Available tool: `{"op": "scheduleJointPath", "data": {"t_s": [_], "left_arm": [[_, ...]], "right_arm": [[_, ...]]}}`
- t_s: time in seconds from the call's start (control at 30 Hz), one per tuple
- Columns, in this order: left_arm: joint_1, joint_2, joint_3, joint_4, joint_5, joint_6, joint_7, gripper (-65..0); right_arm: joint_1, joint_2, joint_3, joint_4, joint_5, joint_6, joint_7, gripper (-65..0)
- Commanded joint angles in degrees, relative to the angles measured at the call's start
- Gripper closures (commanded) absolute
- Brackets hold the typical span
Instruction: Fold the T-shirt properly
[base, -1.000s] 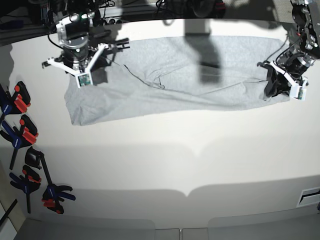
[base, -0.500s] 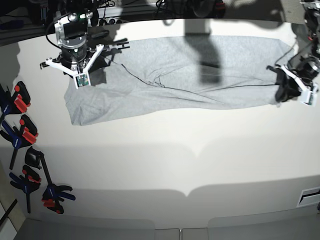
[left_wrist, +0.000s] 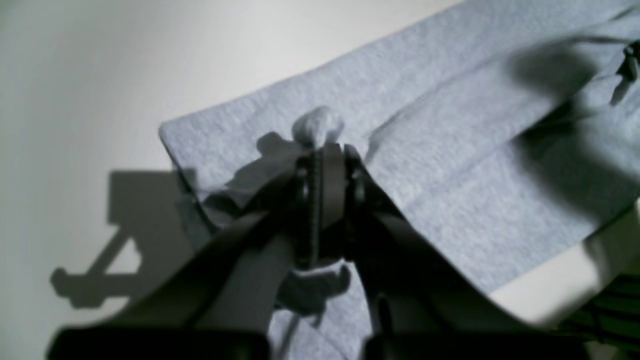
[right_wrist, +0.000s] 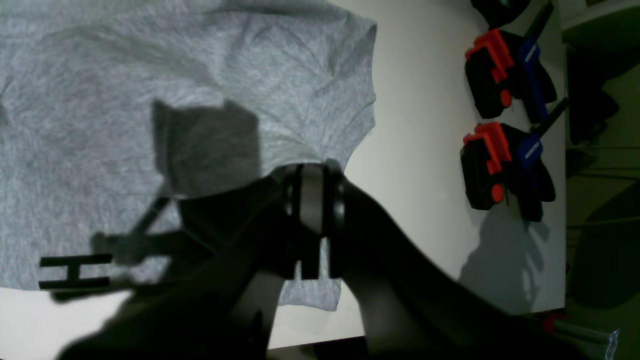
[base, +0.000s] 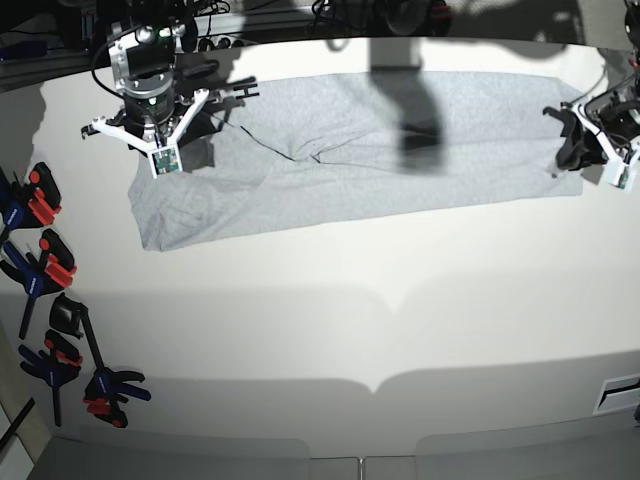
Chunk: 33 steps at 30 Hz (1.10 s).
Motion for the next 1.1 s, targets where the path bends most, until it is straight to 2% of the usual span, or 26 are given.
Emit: {"op": "scheduleJointPath", "data": {"t_s": [0.0, 0.1, 0.17, 0.4, 0.5, 0.7, 0.77, 0.83, 0.93, 1.0, 1.07], "left_arm": [[-0.3, -1.3, -0.6, 0.9, -1.1, -0.3, -1.4, -0.1], [-0.3, -1.3, -0.6, 0.9, -1.0, -0.3, -1.3, -21.3], [-0.3, -1.3, -0.6, 0.9, -0.9, -0.3, -0.9, -26.7], [-0.3, -1.3, -0.5, 0.9, -0.5, -0.3, 2.1, -26.7], [-0.9, -1.3, -0.5, 0.9, 2.3, -0.3, 1.7, -26.7], [-5.1, -1.3, -0.5, -0.8, 2.8, -0.3, 2.5, -26.7], [-7.6, -1.3, -0.5, -3.4, 2.6, -0.3, 5.3, -26.7], [-9.9, -1.3, -0.5, -6.7, 0.6, -0.3, 9.6, -26.7], [-11.1, -1.3, -0.5, -10.8, -7.3, -0.3, 16.6, -26.7], [-11.1, -1.3, -0.4, -12.8, -10.2, -0.3, 16.5, -26.7], [-11.8, -1.3, 0.4, -15.2, -8.4, -0.3, 14.6, -26.7]], "right_arm": [[0.1, 0.3, 0.3, 1.2, -0.2, -0.4, 1.0, 0.0], [0.1, 0.4, 0.3, 1.2, -0.2, -0.4, 1.0, 0.0], [0.1, 0.4, 0.3, 1.2, -0.2, -0.4, 1.0, 0.0], [0.1, 0.4, 0.3, 1.2, 0.2, -0.4, 1.2, 0.0], [0.1, 0.3, 0.3, 1.2, 0.2, -0.4, 1.2, 0.0], [0.1, 0.3, 0.3, 1.2, 1.0, -0.4, 1.1, 0.0], [0.1, 0.3, 0.2, 1.2, 2.6, -0.3, 1.1, 0.0], [0.1, 0.3, 0.2, 1.2, 3.2, 0.3, 1.1, 0.0], [0.1, 0.3, 0.2, 1.2, 3.2, 0.7, 1.1, 0.0], [0.1, 0.3, 0.2, 1.2, 3.2, 0.7, 1.2, 0.0], [0.1, 0.3, 0.2, 1.2, 3.2, 0.7, 1.2, 0.0]]}}
